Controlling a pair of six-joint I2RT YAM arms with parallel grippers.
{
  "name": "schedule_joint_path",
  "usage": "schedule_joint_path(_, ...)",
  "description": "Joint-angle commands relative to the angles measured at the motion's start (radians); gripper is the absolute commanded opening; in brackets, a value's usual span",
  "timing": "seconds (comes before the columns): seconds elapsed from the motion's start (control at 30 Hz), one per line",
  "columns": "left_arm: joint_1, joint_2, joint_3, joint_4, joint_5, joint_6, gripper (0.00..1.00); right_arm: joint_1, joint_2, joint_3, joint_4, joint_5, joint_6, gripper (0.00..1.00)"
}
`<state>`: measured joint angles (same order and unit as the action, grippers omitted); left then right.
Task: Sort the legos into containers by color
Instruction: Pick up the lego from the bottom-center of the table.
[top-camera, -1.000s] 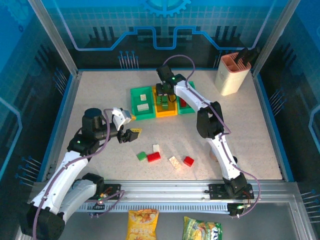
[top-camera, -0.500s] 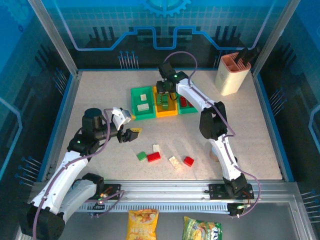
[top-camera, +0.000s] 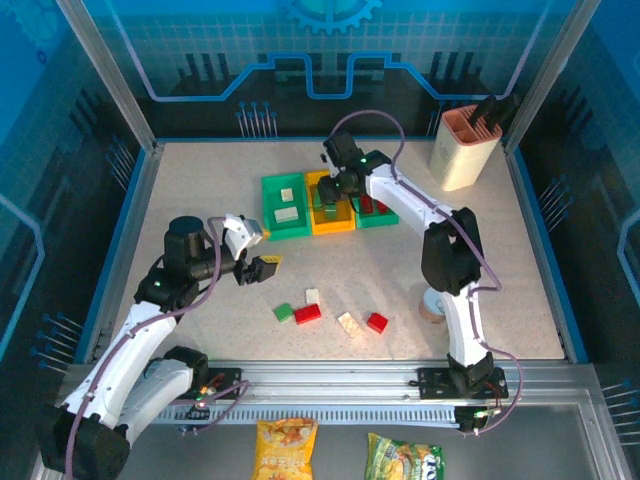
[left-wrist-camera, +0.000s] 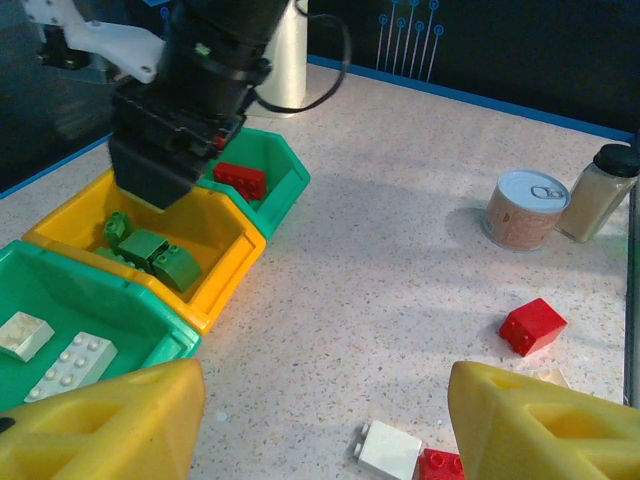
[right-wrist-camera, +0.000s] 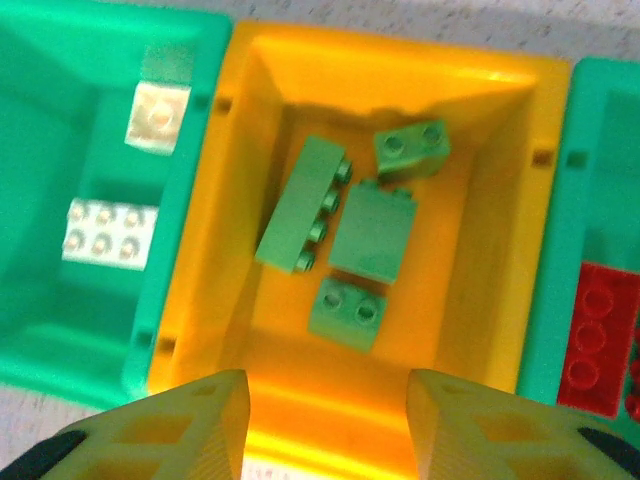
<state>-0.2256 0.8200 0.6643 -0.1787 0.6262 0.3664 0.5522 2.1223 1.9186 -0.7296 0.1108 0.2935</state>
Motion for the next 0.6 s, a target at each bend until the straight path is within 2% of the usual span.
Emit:
schedule_joint_path(0.0, -0.008, -0.002, 0.018, -0.02, -0.024, 0.001, 0.67, 0.026, -0.104, -0.104, 0.042, -0.076, -0.06, 0.45)
schedule_joint_path(0.17, -0.008, -0.004, 0.036, -0.042, -0.06, -0.014, 0.7, 0.051, -0.217, -0.281, 0.117, -0.172, -0.147, 0.46)
schedule_joint_path(0.43, -0.008, -0.022, 0.041, -0.054, -0.106, -0.007, 0.7, 0.106, -0.362, -0.518, 0.226, -0.341, -0.419, 0.47)
schedule_joint_path(0.57, -0.007, -0.036, 0.038, -0.054, -0.116, -0.003, 0.7, 0.112, -0.415, -0.604, 0.256, -0.493, -0.592, 0.47)
